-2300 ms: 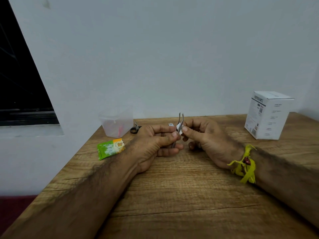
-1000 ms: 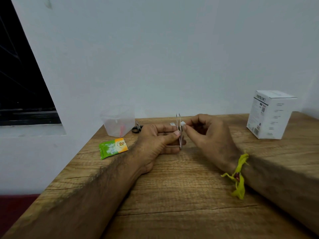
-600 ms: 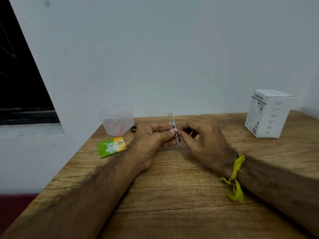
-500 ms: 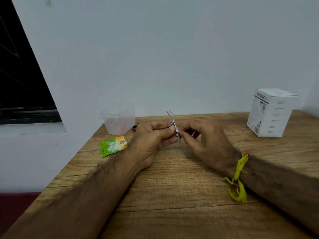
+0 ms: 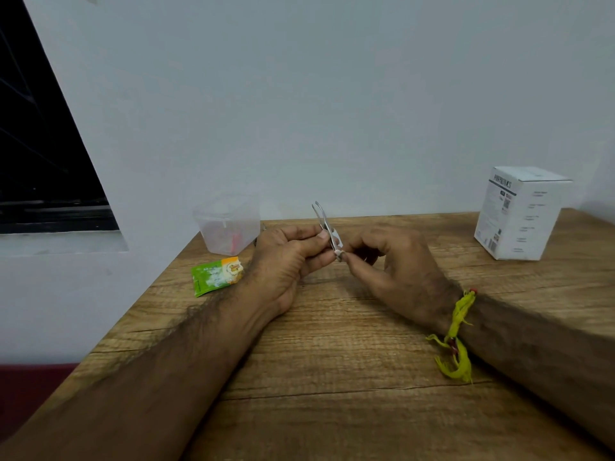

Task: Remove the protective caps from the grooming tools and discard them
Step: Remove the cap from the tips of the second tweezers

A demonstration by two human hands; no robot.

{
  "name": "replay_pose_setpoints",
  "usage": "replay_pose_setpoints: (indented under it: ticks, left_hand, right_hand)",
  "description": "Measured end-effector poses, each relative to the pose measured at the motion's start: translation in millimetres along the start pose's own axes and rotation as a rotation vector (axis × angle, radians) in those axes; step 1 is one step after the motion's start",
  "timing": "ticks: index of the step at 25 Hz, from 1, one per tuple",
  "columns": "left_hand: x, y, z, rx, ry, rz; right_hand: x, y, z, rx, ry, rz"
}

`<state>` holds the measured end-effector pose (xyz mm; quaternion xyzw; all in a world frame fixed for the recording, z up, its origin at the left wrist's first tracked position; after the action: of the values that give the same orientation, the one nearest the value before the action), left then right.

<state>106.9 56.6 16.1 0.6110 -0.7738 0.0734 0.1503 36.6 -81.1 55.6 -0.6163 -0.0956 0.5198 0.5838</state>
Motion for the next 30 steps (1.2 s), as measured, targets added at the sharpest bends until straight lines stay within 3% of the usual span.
replay_pose_setpoints:
  ticks: [8, 11, 15, 19, 23, 27, 30]
  left_hand:
    - [0, 1, -1, 0.007, -0.011, -0.013]
    - [-8, -2, -5, 0.046, 0.022, -0.072]
    - [-4, 5, -13, 0.179, -0.216, -0.142]
    - [5, 19, -27, 0.322, -0.464, -0.195]
    - [-1, 24, -42, 0.406, -0.565, -0.32]
    - [-9, 26, -55, 0.446, -0.595, -0.393]
    - [-15, 39, -78, 0.545, -0.709, -0.483]
  right_hand:
    - [3, 0, 0, -0.03, -0.039, 0.062]
    - [-5, 0, -4, 0.008, 0.017, -0.031]
    - [-10, -1, -16, 0.098, 0.072, -0.136]
    - [-7, -6, -16, 0.109, 0.136, -0.125]
    - [-2, -13, -19, 0.19, 0.213, -0.168]
    - [6, -33, -37, 0.389, 0.193, -0.367]
    - [26, -39, -34, 0.364, 0.202, -0.359]
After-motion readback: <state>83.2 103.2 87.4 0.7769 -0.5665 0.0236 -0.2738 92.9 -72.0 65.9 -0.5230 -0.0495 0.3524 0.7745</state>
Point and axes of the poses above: each hand's wrist, its own y-axis away from the middle knuckle, its own x-axis out of the palm, z = x × y, the point moved 8 cm from there along -y, towards the middle knuckle, and after that the axes turned 8 degrees about -x, right-handed, at the moved point
